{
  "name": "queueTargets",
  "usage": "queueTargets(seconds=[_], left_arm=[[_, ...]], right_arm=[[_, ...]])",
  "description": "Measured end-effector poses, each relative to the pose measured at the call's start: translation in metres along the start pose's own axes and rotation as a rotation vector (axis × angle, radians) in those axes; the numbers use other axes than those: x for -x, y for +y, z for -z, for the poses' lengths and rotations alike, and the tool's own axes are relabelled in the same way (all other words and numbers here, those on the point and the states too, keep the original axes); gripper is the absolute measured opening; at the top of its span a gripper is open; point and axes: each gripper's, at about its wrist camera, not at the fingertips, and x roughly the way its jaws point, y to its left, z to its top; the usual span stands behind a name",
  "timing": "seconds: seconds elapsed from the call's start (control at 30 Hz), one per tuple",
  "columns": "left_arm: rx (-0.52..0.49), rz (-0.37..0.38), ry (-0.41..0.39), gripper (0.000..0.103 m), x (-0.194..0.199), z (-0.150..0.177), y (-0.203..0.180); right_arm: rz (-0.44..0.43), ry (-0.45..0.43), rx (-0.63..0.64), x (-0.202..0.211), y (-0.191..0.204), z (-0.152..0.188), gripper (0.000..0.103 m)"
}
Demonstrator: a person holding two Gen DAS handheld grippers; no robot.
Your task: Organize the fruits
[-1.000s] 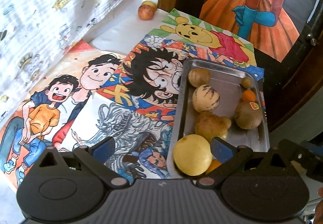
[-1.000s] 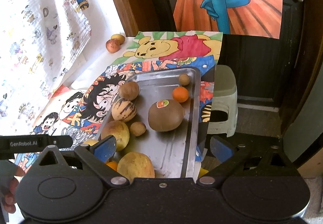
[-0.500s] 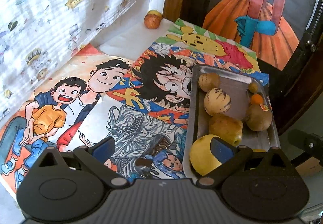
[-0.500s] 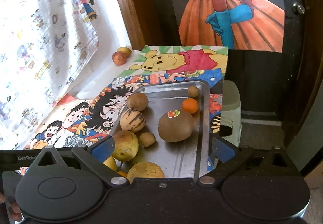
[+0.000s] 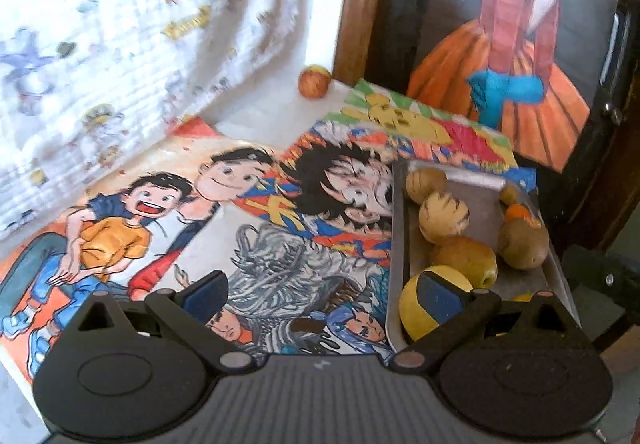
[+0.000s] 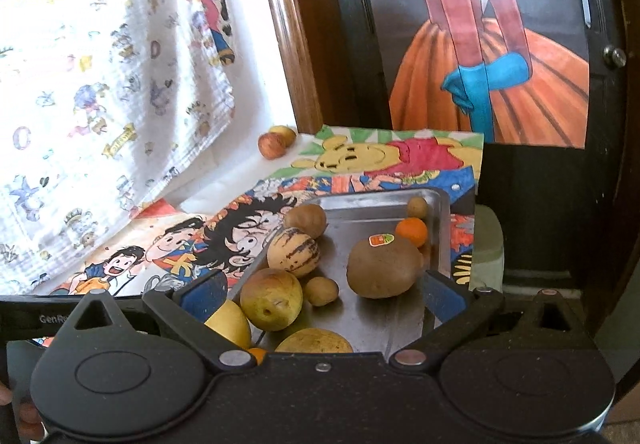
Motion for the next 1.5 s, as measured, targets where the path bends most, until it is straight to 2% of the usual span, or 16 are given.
queueTargets(seconds=[0.23,0.37,0.7,1.0,1.5], left_arm=[[0.024,-0.047,-0.157,0.102,0.05,0.02,-0.005],[0.058,-0.038,-0.178,0.103,0.086,0.036,-0.004],[0.06,-0.024,-0.252,0.103,0.144,0.059,0.002],[0.059,-0.029,-0.281,0.103,0.169,0.08,0.004],[0.048,-0.06,-0.288,0.103,0.17,0.098,0.016]], right_arm=[[-0.005,-0.118,0.042,0.046,0.0,0.024,0.102],[-0.006,-0.14,0.045,0.08,0.002,0.033,0.102],[0.002,-0.229,0.09,0.144,0.027,0.05,0.102],[0.001,-0.266,0.098,0.17,0.033,0.063,0.102],[0.01,-0.259,0.12,0.169,0.042,0.08,0.102]])
